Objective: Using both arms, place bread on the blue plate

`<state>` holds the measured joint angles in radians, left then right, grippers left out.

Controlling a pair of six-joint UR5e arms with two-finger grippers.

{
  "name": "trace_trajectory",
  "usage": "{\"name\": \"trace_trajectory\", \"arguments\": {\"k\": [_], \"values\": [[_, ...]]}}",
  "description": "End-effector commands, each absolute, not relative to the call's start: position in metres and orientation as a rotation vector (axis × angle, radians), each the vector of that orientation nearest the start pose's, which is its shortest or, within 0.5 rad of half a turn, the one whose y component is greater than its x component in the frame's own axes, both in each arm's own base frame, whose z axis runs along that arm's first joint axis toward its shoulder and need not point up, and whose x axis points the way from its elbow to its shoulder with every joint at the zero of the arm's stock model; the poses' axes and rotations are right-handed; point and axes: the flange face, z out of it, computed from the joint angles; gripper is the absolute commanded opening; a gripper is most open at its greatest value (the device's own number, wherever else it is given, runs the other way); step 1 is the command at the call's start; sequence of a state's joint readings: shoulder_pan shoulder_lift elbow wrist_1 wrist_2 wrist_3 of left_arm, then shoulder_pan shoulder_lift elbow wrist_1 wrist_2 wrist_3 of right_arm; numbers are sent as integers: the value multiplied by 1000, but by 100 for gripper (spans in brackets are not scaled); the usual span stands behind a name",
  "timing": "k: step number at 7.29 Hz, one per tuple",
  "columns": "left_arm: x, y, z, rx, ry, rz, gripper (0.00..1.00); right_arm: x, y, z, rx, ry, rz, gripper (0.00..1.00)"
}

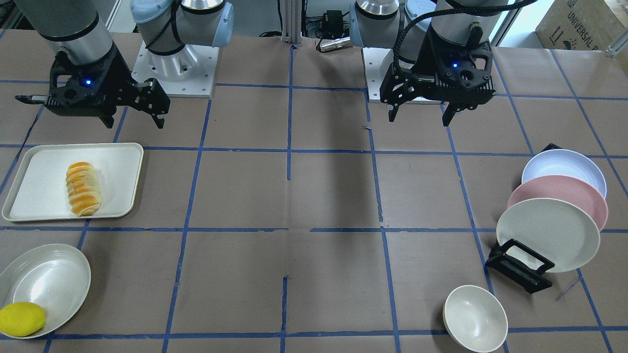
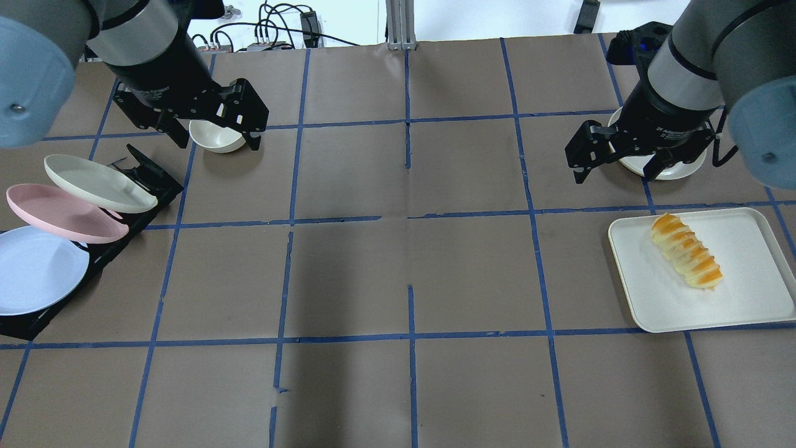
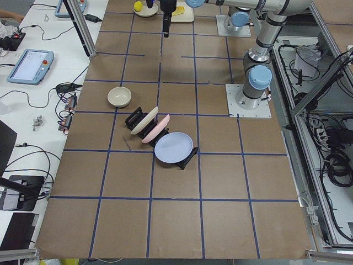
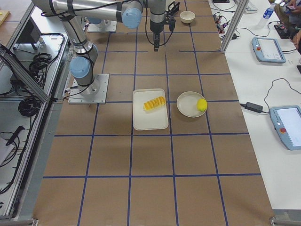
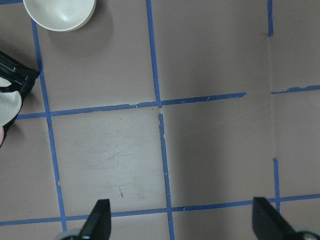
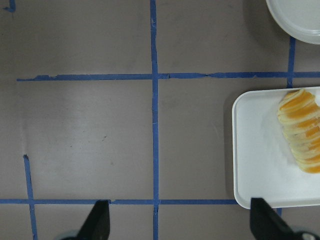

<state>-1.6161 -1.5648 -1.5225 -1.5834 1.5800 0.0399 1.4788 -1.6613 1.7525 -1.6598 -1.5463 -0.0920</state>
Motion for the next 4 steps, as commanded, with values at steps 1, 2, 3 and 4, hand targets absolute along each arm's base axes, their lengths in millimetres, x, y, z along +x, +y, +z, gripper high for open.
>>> {"name": "trace_trajectory", "arguments": {"k": [1,2,3,4], "values": [[-153,-486,514,136,3126,-67,100,94,-462,451,-7,3119,-1,100],[-139,-486,517,138,3121,-62,100,92,-463,450,-10,3123,2,100],[-107,-488,520,192,3113,-68,100,90,-463,448,-5,3124,7,100],[-59,-493,521,245,3106,-52,100,89,-464,446,-2,3116,13,100]]}}
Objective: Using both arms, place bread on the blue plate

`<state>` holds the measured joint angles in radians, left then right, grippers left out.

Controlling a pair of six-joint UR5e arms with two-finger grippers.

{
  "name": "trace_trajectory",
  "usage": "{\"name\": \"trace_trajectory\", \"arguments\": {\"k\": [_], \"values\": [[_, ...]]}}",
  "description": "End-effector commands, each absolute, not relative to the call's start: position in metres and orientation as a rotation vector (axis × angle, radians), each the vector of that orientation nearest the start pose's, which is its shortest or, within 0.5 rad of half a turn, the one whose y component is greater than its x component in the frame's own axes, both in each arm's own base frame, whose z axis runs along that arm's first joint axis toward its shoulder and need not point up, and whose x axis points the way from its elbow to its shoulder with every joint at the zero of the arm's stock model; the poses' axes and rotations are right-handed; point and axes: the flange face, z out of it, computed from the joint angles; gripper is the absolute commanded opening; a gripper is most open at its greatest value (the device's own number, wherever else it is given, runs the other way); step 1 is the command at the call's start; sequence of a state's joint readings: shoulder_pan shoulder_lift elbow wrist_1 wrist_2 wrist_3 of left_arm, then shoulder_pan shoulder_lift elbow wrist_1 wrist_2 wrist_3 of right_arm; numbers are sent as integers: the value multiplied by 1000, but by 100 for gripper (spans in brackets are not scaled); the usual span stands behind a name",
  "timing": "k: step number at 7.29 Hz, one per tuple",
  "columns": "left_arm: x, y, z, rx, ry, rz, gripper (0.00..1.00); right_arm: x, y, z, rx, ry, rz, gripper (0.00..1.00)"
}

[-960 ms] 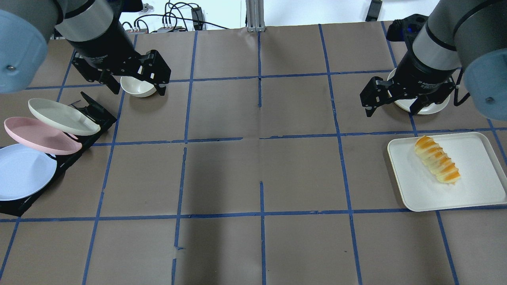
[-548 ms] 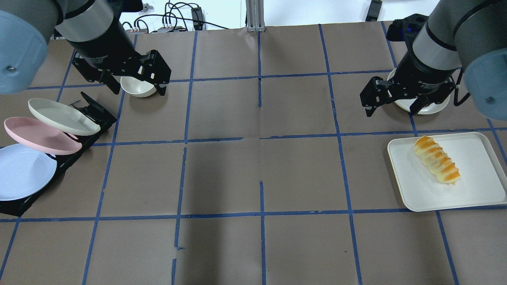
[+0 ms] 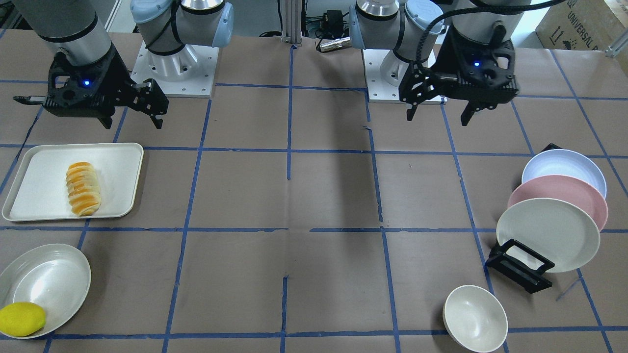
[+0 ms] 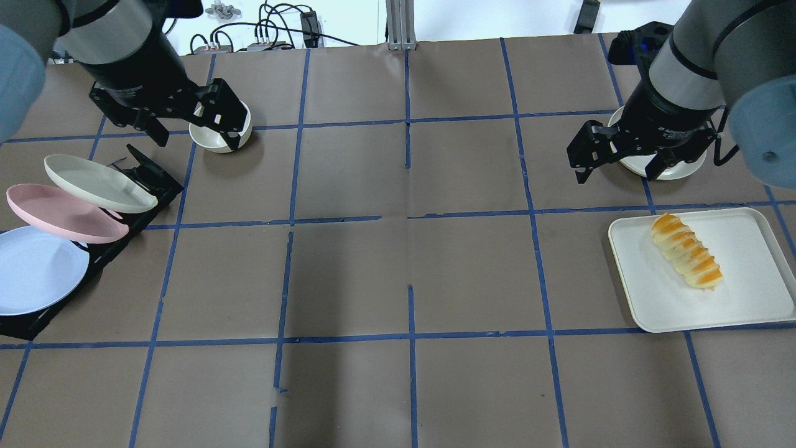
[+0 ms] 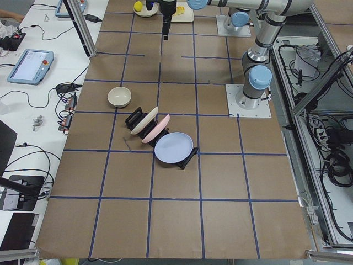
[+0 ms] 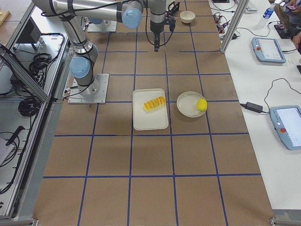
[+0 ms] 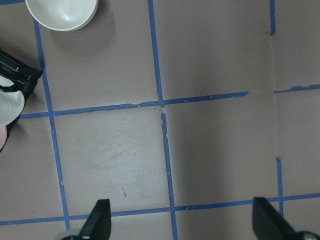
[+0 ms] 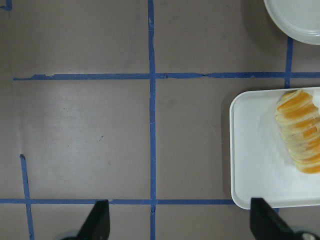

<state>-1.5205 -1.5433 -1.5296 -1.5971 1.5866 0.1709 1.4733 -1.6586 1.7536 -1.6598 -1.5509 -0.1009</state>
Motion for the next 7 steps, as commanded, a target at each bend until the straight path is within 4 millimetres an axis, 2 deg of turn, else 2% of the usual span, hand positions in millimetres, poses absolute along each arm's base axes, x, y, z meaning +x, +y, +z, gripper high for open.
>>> {"name": "trace_trajectory", "arguments": {"k": [1,2,3,4,5,6,7], "values": [[-13,-494,522,272,3110,-50,100,84,-465,443,-97,3115,6,100],[30,-493,523,308,3108,-53,100,65,-468,437,-262,3117,-7,99],[67,-489,523,316,3106,-52,100,30,-467,416,-296,3106,19,99],[111,-481,523,310,3116,-60,100,-19,-463,391,-459,3073,4,99],[161,-472,518,288,3175,-122,100,-58,-453,368,-611,3035,16,99],[206,-463,508,286,3201,-134,100,-87,-442,346,-711,3004,23,100],[249,-459,487,305,3243,-132,100,-109,-434,327,-844,2985,-8,100]]}}
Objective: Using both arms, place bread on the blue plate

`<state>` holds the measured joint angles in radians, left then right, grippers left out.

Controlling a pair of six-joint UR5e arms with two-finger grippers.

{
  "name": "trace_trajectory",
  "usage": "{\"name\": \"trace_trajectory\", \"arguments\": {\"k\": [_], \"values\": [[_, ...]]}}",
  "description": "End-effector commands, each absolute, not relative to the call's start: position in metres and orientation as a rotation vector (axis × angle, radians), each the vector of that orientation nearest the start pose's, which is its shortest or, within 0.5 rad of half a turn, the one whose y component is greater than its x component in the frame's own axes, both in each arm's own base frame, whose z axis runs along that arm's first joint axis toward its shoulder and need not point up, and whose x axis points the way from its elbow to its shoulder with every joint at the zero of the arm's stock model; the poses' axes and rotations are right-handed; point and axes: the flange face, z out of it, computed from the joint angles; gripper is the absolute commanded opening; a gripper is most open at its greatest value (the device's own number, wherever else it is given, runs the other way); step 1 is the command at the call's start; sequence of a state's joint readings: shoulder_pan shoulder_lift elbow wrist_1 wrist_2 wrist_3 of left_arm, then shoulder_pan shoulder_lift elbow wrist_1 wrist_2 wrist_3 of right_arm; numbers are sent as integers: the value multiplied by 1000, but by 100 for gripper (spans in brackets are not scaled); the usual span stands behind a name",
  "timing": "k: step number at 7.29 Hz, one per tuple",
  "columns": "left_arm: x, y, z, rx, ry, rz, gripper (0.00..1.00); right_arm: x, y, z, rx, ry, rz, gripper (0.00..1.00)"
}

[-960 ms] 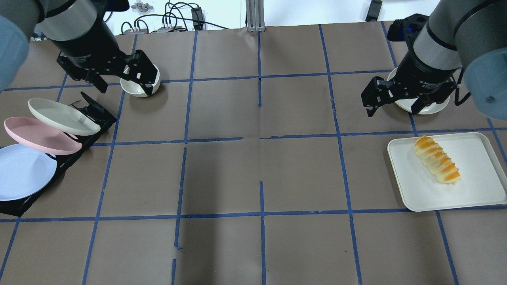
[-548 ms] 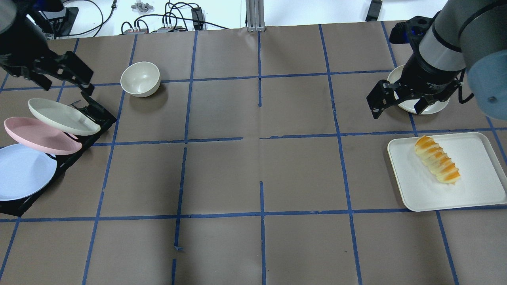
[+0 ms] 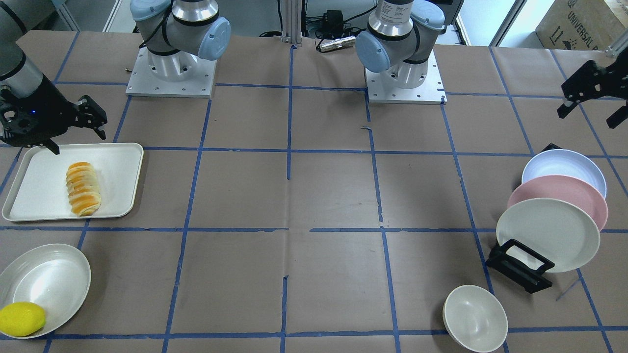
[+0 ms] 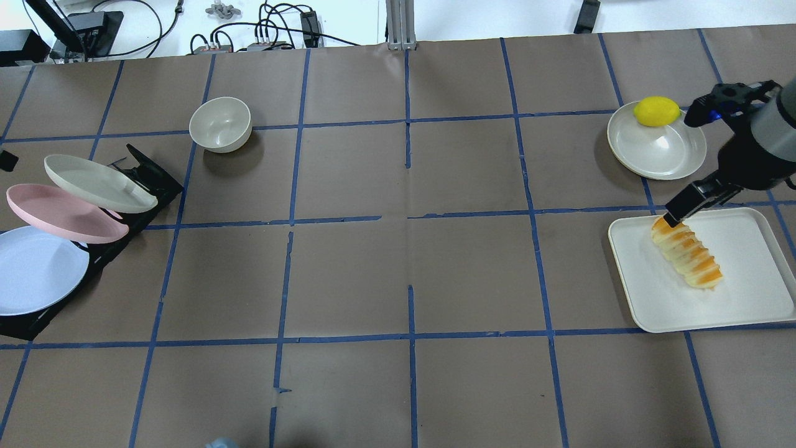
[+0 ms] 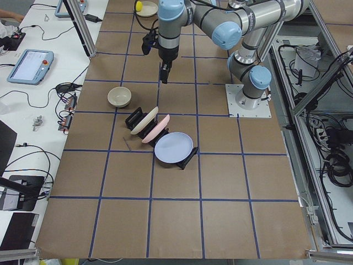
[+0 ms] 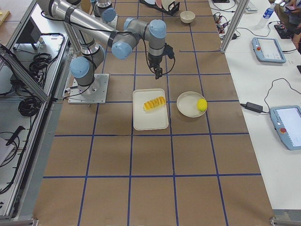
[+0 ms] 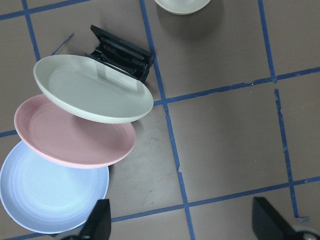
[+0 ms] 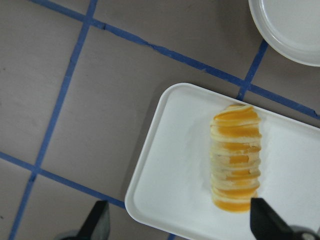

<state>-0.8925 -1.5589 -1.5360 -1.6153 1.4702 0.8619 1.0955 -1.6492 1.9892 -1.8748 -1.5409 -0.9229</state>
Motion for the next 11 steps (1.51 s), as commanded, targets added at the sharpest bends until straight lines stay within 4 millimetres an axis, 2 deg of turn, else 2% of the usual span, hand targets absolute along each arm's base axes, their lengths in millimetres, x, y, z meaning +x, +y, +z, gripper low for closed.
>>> {"name": "trace_trajectory", "arguments": {"k": [1,2,4,5,6,7,8,9,10,11], "values": [[299,-461,460,307,3291,-127,100,-129,-435,300,-870,2994,-29,100],[341,-466,421,296,3355,-106,100,-139,-443,272,-870,2993,-21,100],[415,-481,352,267,3456,-84,100,-140,-446,254,-910,2976,-24,100],[442,-490,345,308,3447,-110,100,-141,-446,250,-922,3006,-62,100],[464,-495,333,334,3471,-107,100,-141,-447,237,-925,3006,-61,100],[485,-500,305,322,3504,-87,100,-145,-452,222,-929,3009,-66,100],[489,-508,277,328,3539,-57,100,-149,-457,211,-933,3022,-74,100],[488,-512,263,331,3556,-34,100,-151,-460,201,-922,3018,-71,100],[487,-511,261,332,3558,-26,100,-151,-460,196,-907,3013,-63,100],[484,-509,247,341,3580,-1,99,-150,-458,195,-897,3012,-58,100]]}}
